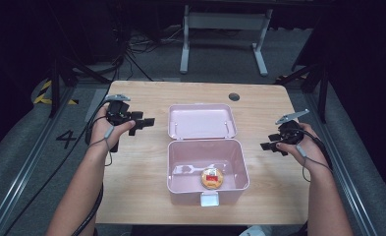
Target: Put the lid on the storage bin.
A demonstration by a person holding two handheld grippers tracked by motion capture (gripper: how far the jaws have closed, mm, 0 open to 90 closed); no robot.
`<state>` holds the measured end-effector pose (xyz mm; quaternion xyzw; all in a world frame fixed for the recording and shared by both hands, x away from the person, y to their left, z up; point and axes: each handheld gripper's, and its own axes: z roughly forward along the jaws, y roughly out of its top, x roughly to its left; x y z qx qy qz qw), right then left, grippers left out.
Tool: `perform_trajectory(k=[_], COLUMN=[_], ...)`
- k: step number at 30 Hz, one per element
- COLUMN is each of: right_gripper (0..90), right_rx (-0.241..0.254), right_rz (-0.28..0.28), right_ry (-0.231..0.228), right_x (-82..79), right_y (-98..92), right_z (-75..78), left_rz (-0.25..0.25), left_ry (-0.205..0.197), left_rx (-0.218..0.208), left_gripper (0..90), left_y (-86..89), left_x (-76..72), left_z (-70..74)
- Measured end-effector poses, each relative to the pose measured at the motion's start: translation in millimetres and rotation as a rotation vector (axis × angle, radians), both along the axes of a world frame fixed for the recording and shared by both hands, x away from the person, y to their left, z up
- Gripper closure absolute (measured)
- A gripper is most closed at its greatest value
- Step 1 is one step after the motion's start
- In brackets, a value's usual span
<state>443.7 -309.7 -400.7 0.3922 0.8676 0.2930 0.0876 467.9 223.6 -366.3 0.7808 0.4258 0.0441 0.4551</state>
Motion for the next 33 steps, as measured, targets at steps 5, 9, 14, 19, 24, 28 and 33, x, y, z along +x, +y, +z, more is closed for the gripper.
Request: perform_trajectory(k=[5, 9, 14, 19, 24, 28, 33], right_gripper=[43.7, 44.0, 44.2, 46.5, 46.4, 46.4, 46.4], right_rx=[0.003, 0.008, 0.009, -0.019, -0.015, 0.0, 0.001], right_rz=[-0.005, 0.0, 0.001, 0.02, 0.009, 0.002, -0.011], right_ry=[-0.01, -0.016, -0.018, -0.023, -0.024, -0.016, -0.015], right_x=[-0.3, -1.2, -3.0, -4.2, -5.9, -9.3, -12.0], right_y=[-2.1, -2.8, -2.0, -2.4, -4.0, -5.5, -9.6], right_z=[0.6, 0.6, 0.2, -1.4, -2.1, -2.2, -2.2], left_rz=[-0.001, -0.001, 0.008, 0.01, 0.009, -0.013, -0.024], left_ry=[0.007, 0.019, 0.056, 0.089, 0.133, 0.174, 0.212], left_rx=[0.007, 0.025, -0.002, 0.007, 0.032, 0.027, -0.013], left_gripper=[29.3, 27.8, 27.5, 27.5, 27.9, 30.0, 35.9], left_y=[-14.2, -25.2, -39.4, -51.8, -61.5, -68.7, -71.6], left_x=[13.0, 24.9, 46.3, 58.1, 66.2, 72.0, 75.1], left_z=[0.9, -2.3, -13.7, -23.0, -32.4, -43.1, -47.7])
